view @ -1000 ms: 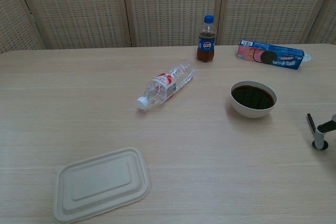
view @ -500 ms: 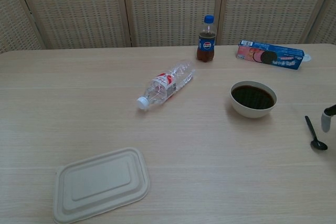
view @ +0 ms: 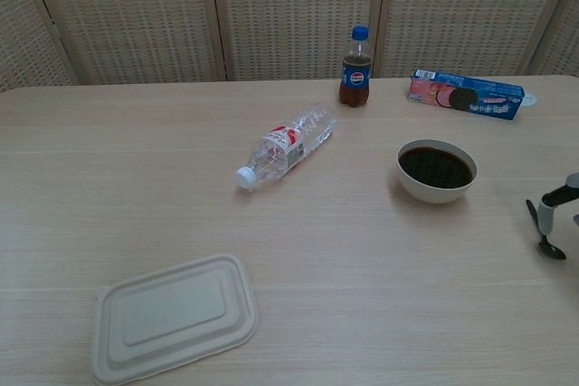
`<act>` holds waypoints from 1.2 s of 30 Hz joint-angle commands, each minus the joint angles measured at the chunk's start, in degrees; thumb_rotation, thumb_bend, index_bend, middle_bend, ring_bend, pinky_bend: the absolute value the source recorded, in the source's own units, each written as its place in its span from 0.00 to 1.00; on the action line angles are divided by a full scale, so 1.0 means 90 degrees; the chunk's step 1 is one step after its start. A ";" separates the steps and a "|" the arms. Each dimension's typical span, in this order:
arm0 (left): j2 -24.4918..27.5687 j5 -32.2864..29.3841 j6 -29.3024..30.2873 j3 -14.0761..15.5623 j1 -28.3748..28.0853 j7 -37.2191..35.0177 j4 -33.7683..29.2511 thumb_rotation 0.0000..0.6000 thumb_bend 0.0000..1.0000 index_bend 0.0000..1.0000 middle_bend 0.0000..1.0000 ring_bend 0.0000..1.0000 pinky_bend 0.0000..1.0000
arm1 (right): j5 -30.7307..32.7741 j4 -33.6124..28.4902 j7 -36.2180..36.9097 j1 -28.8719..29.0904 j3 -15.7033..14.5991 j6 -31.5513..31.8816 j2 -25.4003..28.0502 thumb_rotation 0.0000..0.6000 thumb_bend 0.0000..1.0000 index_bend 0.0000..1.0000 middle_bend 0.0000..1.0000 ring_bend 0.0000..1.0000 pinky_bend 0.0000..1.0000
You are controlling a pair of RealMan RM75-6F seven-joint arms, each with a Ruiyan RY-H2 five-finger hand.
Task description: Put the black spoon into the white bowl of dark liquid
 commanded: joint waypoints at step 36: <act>-0.0058 -0.0016 -0.0010 0.0025 0.0026 -0.0132 0.0133 1.00 0.41 0.00 0.00 0.00 0.00 | 0.0101 -0.0018 -0.0259 -0.0053 -0.0036 0.0021 -0.0357 1.00 0.93 0.37 0.94 0.98 1.00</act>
